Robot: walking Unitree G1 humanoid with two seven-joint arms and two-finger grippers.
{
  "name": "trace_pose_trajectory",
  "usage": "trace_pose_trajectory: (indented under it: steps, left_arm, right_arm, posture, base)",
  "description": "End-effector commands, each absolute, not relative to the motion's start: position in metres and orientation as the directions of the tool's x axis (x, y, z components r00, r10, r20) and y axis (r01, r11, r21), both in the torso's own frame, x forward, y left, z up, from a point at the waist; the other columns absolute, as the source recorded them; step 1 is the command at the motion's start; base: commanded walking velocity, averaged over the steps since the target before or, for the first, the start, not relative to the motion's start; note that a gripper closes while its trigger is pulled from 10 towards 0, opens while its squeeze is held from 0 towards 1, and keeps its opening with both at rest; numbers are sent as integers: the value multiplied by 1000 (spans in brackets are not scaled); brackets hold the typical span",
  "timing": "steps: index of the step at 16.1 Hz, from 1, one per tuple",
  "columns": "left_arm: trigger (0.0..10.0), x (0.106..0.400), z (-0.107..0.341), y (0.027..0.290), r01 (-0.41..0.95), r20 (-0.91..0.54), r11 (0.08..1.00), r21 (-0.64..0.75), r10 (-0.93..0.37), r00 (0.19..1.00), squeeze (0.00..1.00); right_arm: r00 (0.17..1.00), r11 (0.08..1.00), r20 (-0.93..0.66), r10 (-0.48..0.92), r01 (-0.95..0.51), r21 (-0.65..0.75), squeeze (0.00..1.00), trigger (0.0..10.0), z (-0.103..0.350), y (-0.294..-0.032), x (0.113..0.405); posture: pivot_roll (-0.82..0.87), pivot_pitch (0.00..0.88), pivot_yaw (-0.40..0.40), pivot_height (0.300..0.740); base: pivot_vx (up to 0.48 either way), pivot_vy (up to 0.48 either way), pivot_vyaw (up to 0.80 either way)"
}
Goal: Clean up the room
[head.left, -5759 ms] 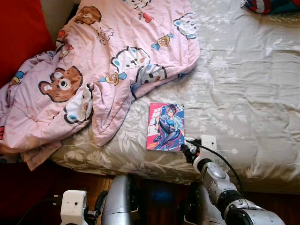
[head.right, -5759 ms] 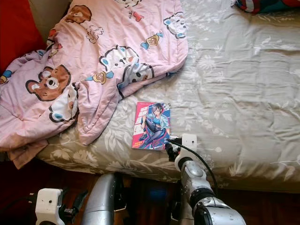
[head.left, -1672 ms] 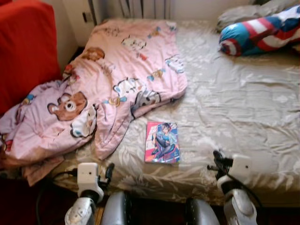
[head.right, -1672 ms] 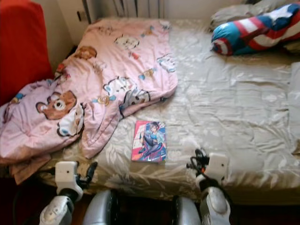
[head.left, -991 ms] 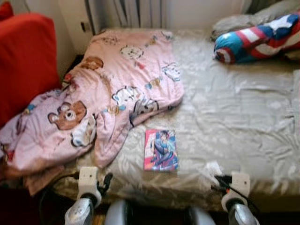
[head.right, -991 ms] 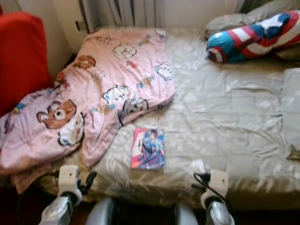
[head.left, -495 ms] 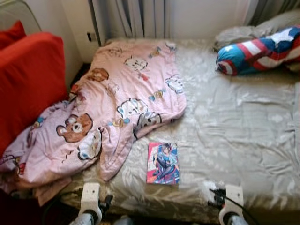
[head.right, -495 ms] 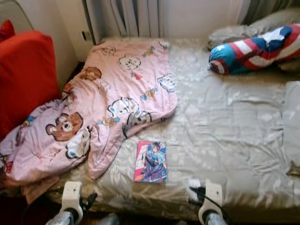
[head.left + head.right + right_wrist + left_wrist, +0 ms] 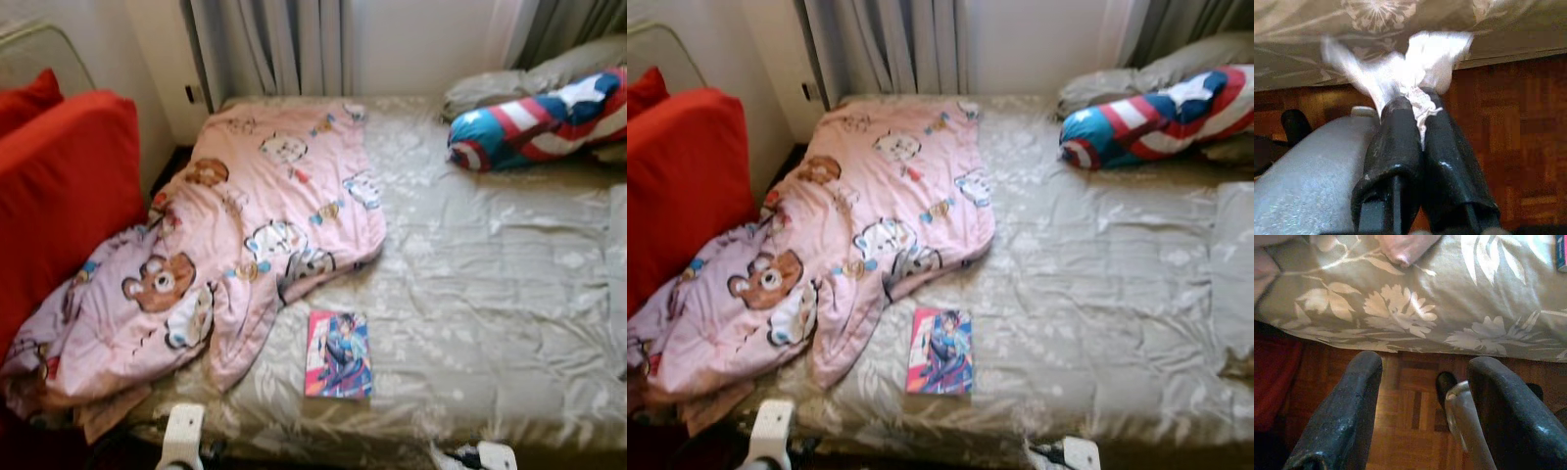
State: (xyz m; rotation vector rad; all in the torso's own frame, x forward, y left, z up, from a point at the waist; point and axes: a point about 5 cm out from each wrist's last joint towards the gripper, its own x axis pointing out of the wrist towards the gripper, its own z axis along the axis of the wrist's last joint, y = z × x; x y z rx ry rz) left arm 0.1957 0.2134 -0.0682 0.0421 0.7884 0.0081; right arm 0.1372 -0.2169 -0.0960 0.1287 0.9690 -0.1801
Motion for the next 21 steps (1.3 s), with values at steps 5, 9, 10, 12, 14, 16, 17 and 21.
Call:
trace_pose_trajectory:
  steps: [5, 9, 10, 12, 14, 16, 17, 21]
  left_arm:
    - [10000, 189, -74, 212, -8, -743, 999, 40, 35, 668, 0]
    - [10000, 188, -75, 209, -34, -747, 999, 30, 45, 663, 0]
    - [10000, 188, -75, 209, -35, -748, 999, 30, 46, 662, 0]
    - [10000, 185, -77, 210, -46, -758, 998, 31, 53, 650, 0]
    - [10000, 181, -79, 208, -47, -765, 998, 28, 52, 642, 0]
    - [10000, 180, -80, 208, -46, -769, 999, 28, 51, 638, 0]
    - [10000, 179, -80, 208, -45, -770, 999, 28, 51, 636, 0]
    - [10000, 177, -82, 204, -43, -772, 999, 21, 44, 634, 0]
  right_arm:
    - [527, 967, -846, -79, 246, 63, 0, 10000, -100, -220, 122]
    - [523, 973, -849, -76, 226, 53, 0, 10000, -100, -219, 123]
    - [524, 974, -848, -75, 222, 51, 0, 10000, -100, -219, 123]
    - [527, 974, -846, -80, 221, 46, 0, 10000, -100, -220, 123]
    - [542, 979, -836, -81, 201, 35, 0, 10000, -97, -214, 138]
    - [539, 982, -839, -80, 189, 28, 0, 10000, -96, -212, 142]
    - [538, 982, -839, -78, 185, 28, 0, 10000, -96, -212, 142]
    - [538, 982, -839, -81, 185, 23, 0, 10000, -96, -211, 142]
  posture:
    - [-4, 83, 19, 740]
    - [-1, 81, 9, 740]
    - [-1, 81, 9, 740]
    - [-9, 75, 12, 740]
    - [-10, 70, 11, 740]
    - [-10, 65, 9, 740]
    - [-10, 64, 9, 740]
    - [-12, 73, 7, 740]
  base:
    - [0, 0, 0]
    - [0, 0, 0]
    - [0, 0, 0]
    - [0, 0, 0]
    - [0, 0, 603]
    - [0, 0, 800]
    - [0, 0, 800]
    - [0, 0, 800]
